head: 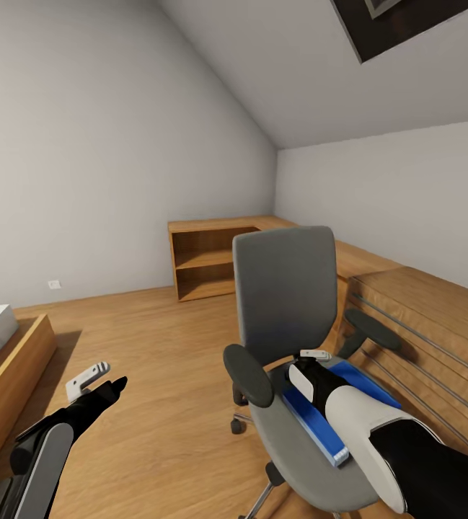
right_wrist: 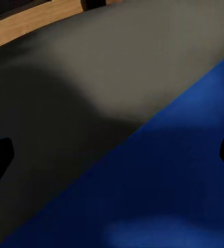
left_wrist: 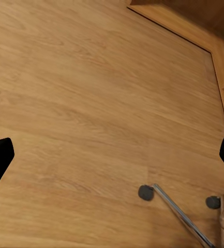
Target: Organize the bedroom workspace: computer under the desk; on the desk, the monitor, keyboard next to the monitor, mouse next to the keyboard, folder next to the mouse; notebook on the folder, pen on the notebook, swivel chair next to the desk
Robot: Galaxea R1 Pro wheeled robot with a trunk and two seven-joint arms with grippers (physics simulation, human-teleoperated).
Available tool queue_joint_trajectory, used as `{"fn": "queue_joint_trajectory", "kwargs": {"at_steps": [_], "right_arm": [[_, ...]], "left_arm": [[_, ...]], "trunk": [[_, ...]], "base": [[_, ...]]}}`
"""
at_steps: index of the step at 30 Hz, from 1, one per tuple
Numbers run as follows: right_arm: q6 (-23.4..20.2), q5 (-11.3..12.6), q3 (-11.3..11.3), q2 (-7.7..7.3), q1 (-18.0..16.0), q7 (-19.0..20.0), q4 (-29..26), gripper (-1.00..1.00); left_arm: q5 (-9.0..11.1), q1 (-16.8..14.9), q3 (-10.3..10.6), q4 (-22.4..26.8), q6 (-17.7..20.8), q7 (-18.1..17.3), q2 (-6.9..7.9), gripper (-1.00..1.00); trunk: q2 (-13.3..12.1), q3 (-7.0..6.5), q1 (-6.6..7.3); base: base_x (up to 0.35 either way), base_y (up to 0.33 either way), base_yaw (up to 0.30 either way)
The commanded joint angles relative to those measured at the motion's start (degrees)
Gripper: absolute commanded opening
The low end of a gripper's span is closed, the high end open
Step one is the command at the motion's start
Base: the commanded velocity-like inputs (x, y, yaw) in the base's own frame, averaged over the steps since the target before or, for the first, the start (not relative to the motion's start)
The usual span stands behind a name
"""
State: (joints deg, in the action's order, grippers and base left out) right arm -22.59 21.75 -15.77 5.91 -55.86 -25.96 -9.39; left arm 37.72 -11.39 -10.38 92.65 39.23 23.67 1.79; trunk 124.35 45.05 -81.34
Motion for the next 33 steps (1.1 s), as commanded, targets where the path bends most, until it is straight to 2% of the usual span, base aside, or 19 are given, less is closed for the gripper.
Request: {"fn": "queue_joint_trajectory", "kwargs": {"at_steps": [1, 15, 27, 33], "right_arm": [[-0.35, 0.49, -0.49, -0.02, -0.03, -0.32, -0.10, 1.00], [-0.41, 0.49, -0.49, -0.02, -0.03, -0.32, -0.10, 1.00], [-0.44, 0.54, -0.49, -0.02, -0.04, -0.32, -0.10, 1.00], [-0.44, 0.55, -0.49, -0.02, -0.03, -0.32, -0.09, 1.00]], "left_arm": [[0.60, -0.04, 0.01, 0.07, 0.16, 0.50, 0.01, 1.00], [0.68, -0.04, 0.17, 0.07, 0.11, 0.49, -0.09, 1.00], [0.69, -0.04, 0.18, 0.07, 0.06, 0.58, -0.12, 1.00], [0.69, -0.04, 0.18, 0.07, 0.05, 0.57, -0.12, 1.00]], "trunk": [[0.03, 0.06, 0.00], [0.03, 0.06, 0.00], [4.84, 2.22, -2.64], [4.84, 2.22, -2.64]], "base": [[0.104, 0.000, 0.000], [0.040, 0.000, 0.000], [0.001, 0.000, 0.000], [0.000, 0.000, 0.000]]}}
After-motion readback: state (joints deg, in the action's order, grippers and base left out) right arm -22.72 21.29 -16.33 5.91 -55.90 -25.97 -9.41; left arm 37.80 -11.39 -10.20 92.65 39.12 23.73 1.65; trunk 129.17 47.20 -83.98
